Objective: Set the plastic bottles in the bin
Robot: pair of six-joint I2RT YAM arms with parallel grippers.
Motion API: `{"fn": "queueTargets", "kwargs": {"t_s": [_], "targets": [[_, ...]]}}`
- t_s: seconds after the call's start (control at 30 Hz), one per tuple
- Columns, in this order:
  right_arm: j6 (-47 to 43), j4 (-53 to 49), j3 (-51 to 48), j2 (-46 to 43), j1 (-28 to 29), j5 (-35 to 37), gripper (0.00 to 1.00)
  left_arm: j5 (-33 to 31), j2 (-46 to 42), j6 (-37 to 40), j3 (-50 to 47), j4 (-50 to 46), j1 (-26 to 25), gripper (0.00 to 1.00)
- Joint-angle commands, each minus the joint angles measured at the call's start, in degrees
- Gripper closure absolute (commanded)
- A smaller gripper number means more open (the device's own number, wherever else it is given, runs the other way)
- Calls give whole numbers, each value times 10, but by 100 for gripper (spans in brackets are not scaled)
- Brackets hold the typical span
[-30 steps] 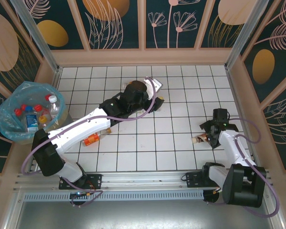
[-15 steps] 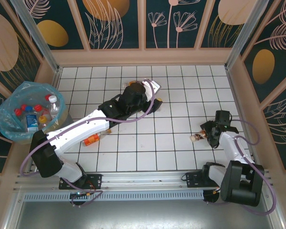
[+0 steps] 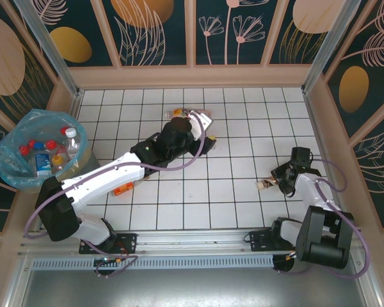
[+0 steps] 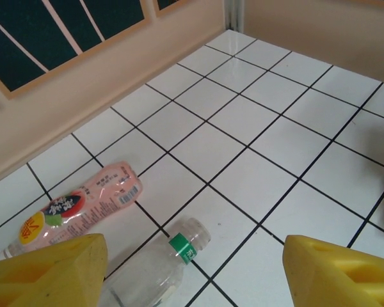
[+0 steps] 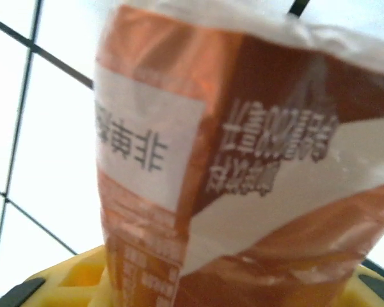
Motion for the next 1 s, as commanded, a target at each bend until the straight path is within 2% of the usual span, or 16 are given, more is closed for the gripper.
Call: {"fn": "queueTargets", "kwargs": {"t_s": [0.0, 0.13, 0.23, 0.33, 0.47, 0.63, 0.97], "targets": [[-4, -21, 32, -42, -3, -55, 66, 42, -54, 88, -78, 145, -3, 26], [23, -32, 57, -75, -2, -157, 68, 181, -113, 259, -210, 300, -3, 21], [53, -39, 79, -89, 9, -218, 68, 248, -118, 382, -229, 285, -7, 20], [92, -42, 101, -110, 38, -229, 67, 256, -101, 451, -220, 262, -23, 21], [156, -22, 120, -125, 83, -232, 66, 259, -78, 488, -223, 300, -47, 24], [224, 22, 138, -118, 168, -209, 66, 239, -46, 534, -220, 335, -80, 27], [296, 86, 134, -104, 266, -187, 65, 208, -21, 541, -226, 360, -86, 36]]}}
